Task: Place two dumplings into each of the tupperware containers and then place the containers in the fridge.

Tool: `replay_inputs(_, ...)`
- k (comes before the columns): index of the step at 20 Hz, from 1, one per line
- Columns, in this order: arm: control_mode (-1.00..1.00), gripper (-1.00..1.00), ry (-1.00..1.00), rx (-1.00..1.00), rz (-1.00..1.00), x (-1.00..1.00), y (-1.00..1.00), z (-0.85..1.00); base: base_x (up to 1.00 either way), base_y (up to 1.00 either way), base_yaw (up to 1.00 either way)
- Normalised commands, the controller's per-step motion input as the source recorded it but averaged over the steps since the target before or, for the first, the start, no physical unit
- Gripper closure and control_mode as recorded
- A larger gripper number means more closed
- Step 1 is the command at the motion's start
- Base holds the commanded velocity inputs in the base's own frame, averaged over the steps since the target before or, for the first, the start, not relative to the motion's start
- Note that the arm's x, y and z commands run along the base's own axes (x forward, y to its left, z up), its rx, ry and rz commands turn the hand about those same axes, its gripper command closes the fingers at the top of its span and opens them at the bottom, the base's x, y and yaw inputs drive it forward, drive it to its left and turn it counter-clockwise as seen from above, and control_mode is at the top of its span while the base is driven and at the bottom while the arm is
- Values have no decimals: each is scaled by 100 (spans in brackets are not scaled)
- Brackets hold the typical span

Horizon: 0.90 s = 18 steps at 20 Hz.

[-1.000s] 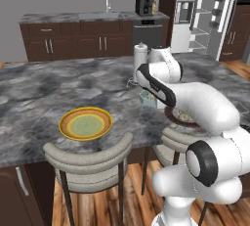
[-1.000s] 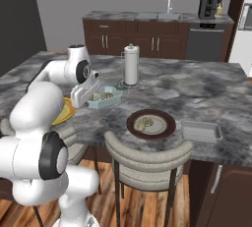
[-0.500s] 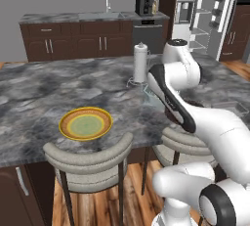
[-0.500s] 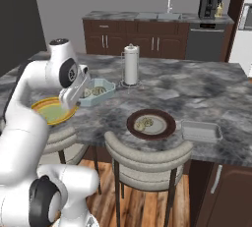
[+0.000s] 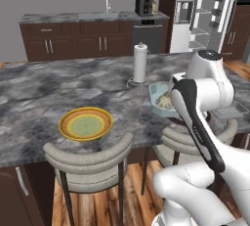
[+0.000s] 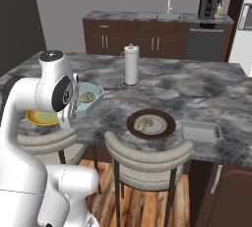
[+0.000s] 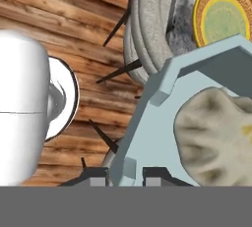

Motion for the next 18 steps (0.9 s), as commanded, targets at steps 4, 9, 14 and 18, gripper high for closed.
replay_inputs(4,-100,100,-3,0,7,-25,0,7,0,0,0)
replay_inputs(9,-100,100,1,-9,0,-21,8,1,0,0,0)
replay_inputs(14,-100,100,0,-3,0,-13,-1,4,0,0,0)
replay_inputs(18,-100,100,0,0,4,-5,0,6,0,0,0)
